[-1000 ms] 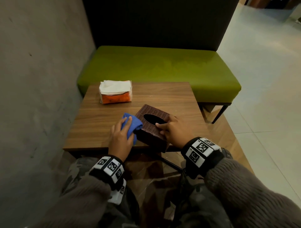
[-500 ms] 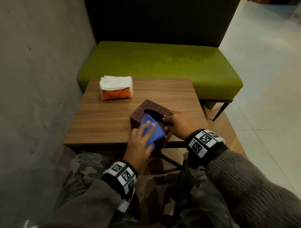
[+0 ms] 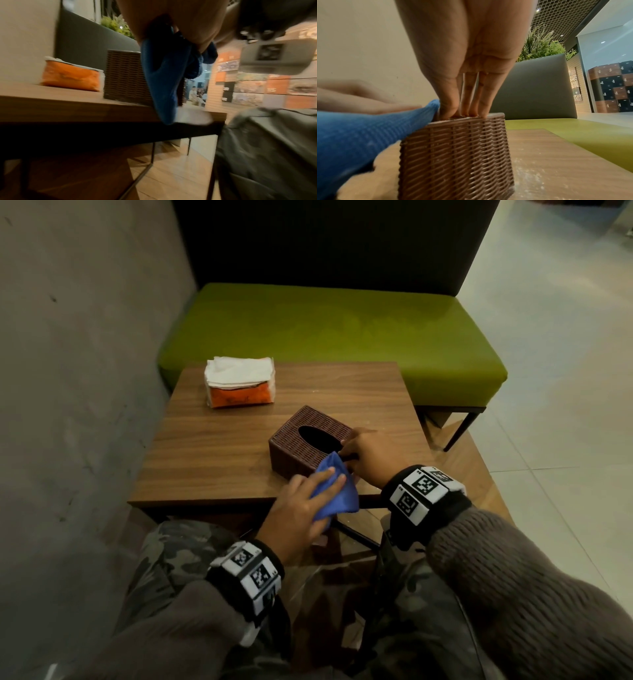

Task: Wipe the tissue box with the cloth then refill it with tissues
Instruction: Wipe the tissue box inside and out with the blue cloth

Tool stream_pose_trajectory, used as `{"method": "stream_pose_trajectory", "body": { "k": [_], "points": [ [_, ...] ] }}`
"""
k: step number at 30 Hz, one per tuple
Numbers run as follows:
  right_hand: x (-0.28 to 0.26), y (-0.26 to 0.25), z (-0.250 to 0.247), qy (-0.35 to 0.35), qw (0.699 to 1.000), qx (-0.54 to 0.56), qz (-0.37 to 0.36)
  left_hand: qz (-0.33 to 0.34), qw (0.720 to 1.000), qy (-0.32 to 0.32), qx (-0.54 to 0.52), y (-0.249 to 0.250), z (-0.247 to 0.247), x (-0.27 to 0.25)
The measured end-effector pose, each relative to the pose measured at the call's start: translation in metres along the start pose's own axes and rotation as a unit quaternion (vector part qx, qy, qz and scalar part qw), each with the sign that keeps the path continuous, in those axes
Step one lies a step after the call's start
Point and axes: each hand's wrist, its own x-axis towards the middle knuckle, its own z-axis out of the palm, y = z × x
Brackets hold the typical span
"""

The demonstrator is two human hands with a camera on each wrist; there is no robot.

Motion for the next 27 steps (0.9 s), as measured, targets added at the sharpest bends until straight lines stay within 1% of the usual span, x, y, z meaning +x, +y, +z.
{"method": "stream_pose_trajectory", "body": {
  "k": [1,4,5,7,11,12,13,14,15,16,17,18,19,20,22,24,27],
  "points": [
    [-0.001,0.000,0.000,-0.003,1.000,0.002,0.004,-0.017,1.000,0.006,0.001,-0.010,-0.005,0.003],
    [-0.005,-0.004,0.000,-0.008,1.000,0.002,0.007,-0.150,0.987,0.055,-0.023,-0.043,-0.025,0.019],
    [-0.006,-0.007,0.000,-0.008,1.000,-0.001,0.001,-0.172,0.983,0.060,-0.006,-0.052,-0.032,0.025],
    [-0.008,-0.014,-0.004,-0.019,0.999,-0.020,-0.019,-0.170,0.983,0.035,0.054,-0.061,-0.042,0.036],
    [-0.001,-0.018,-0.019,-0.051,0.996,-0.056,-0.045,-0.162,0.974,-0.062,0.145,-0.074,-0.059,0.057],
    [0.001,-0.017,-0.020,-0.064,0.994,-0.067,-0.050,-0.157,0.973,-0.073,0.154,-0.078,-0.063,0.062],
    [0.003,-0.015,-0.018,-0.080,0.993,-0.068,-0.052,-0.153,0.976,-0.061,0.141,-0.079,-0.065,0.065],
    [0.005,-0.014,-0.016,-0.094,0.992,-0.062,-0.050,-0.156,0.982,-0.024,0.104,-0.077,-0.066,0.065],
    [0.006,-0.014,-0.013,-0.101,0.992,-0.061,-0.046,-0.171,0.983,0.032,0.051,-0.074,-0.065,0.061],
    [0.008,-0.014,-0.008,-0.097,0.992,-0.067,-0.038,-0.193,0.977,0.095,-0.002,-0.068,-0.063,0.055],
    [0.009,-0.015,-0.003,-0.082,0.993,-0.076,-0.029,-0.216,0.964,0.149,-0.042,-0.062,-0.059,0.046],
    [0.010,-0.018,0.002,-0.062,0.995,-0.081,-0.020,-0.236,0.952,0.184,-0.068,-0.055,-0.054,0.035],
    [0.011,-0.022,0.006,-0.041,0.996,-0.081,-0.009,-0.252,0.944,0.200,-0.079,-0.049,-0.048,0.024],
    [0.011,-0.027,0.011,-0.021,0.997,-0.077,0.003,-0.261,0.940,0.201,-0.086,-0.044,-0.040,0.015],
    [0.012,-0.038,0.018,0.005,0.998,-0.062,0.024,-0.262,0.941,0.194,-0.094,-0.043,-0.025,0.002],
    [0.013,-0.041,0.018,0.011,0.998,-0.046,0.030,-0.256,0.945,0.189,-0.082,-0.045,-0.018,-0.003],
    [0.016,-0.030,0.009,-0.009,0.999,-0.033,0.014,-0.265,0.945,0.184,-0.057,-0.046,-0.018,-0.002]
  ]
}}
